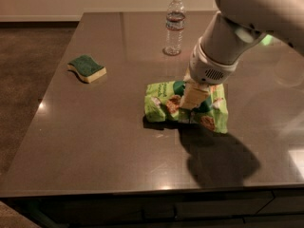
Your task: Move green rice chip bag near sponge
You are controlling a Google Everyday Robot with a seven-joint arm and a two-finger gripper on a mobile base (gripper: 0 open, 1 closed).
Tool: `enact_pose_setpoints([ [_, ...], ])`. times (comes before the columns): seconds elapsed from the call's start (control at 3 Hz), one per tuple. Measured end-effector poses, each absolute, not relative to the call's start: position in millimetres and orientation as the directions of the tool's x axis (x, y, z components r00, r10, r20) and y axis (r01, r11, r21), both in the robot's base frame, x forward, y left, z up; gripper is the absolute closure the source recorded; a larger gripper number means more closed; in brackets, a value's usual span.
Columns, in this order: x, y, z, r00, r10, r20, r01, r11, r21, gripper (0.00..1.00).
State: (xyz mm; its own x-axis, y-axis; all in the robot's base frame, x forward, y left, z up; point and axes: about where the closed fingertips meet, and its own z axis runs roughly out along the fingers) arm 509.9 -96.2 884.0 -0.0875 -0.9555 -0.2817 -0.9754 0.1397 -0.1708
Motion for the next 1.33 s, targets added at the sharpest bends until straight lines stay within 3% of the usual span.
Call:
enact_pose_setpoints([
  [0.33, 517.6, -74.4, 904.3, -0.044, -0.953, -0.299, -0.975, 0.106, -0.196, 1.0],
  [1.33, 584.0, 5.3, 923.5, -0.027, -0.941, -0.336, -0.98, 0.091, -0.175, 1.0],
])
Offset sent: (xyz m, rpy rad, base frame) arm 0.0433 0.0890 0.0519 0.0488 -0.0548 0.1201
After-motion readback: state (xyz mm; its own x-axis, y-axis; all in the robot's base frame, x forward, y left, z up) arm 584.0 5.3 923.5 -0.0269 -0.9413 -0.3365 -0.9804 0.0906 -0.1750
